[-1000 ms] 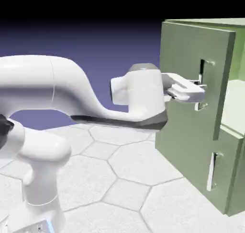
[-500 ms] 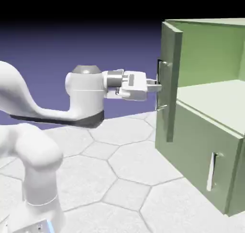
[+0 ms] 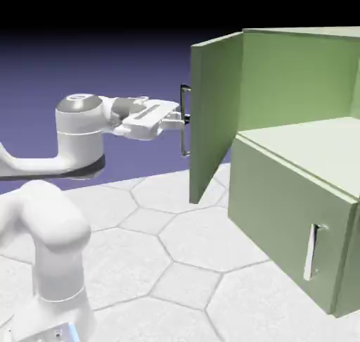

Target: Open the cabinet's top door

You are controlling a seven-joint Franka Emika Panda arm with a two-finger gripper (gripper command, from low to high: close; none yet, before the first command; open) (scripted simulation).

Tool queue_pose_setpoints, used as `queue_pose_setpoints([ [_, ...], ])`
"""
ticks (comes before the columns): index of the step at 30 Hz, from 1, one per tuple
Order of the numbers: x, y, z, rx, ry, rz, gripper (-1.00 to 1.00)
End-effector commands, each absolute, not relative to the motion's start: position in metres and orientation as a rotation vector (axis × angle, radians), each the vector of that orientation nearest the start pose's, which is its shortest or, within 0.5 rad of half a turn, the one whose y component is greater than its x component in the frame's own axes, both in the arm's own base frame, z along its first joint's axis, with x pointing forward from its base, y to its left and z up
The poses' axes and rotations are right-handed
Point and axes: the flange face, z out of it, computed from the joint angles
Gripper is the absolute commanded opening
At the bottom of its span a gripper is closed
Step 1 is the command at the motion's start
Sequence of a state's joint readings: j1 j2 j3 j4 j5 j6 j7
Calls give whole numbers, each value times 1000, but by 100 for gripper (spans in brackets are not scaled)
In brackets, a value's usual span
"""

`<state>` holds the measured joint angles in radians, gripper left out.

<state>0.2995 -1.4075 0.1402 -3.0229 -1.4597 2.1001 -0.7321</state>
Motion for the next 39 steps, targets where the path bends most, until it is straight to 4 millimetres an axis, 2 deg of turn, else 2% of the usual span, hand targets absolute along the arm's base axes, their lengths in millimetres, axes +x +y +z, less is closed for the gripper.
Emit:
queue_pose_setpoints([
  [1,211,55,524,1084,1137,38,-100],
  [12,174,131,524,1177,1042,-96,-100],
  [22,147,232,524,1284,916,-260,-100],
  [30,142,312,524,1359,813,-386,-100],
  [39,148,390,524,1428,708,-509,-100],
])
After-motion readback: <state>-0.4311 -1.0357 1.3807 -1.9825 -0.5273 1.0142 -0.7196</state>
